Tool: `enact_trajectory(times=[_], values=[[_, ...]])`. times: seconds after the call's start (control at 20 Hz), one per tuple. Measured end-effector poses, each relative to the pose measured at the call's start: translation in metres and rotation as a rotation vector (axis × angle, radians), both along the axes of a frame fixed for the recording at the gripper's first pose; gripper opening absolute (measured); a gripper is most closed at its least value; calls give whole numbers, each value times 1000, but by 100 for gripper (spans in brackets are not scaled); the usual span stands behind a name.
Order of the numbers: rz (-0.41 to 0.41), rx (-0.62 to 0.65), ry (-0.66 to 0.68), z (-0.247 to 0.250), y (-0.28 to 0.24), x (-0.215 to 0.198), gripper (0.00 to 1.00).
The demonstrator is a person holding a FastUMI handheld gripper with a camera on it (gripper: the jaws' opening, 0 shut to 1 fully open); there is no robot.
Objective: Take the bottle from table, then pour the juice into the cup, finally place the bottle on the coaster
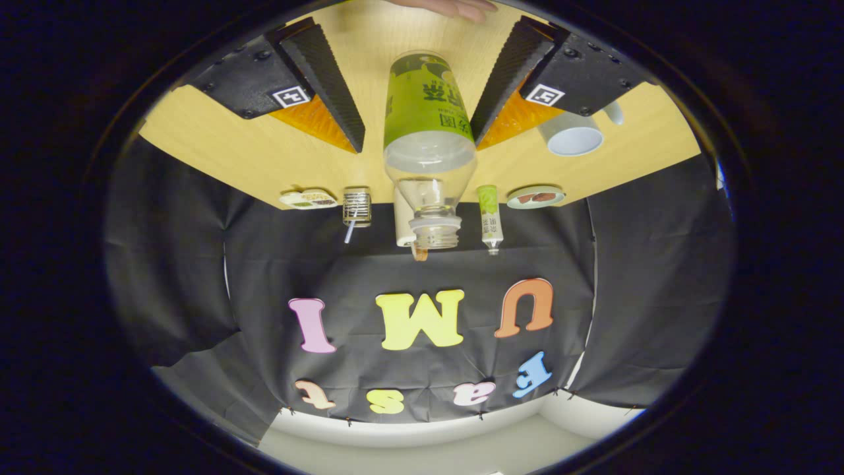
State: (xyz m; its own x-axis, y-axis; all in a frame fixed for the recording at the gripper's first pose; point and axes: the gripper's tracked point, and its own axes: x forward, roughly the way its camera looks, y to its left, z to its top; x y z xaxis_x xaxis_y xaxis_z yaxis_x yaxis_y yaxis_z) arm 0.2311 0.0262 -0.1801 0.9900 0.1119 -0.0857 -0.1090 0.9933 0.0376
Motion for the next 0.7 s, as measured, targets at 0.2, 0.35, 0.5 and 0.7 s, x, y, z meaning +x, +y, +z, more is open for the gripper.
enact_trajectory(times=[0.2,0.35,0.5,0.7], values=[[-15,-67,-13,0,4,12,96],[-66,-88,-18,5,-4,7,81],[-113,-140,-28,12,-9,-2,80],[-158,-225,-30,28,-17,-9,80]])
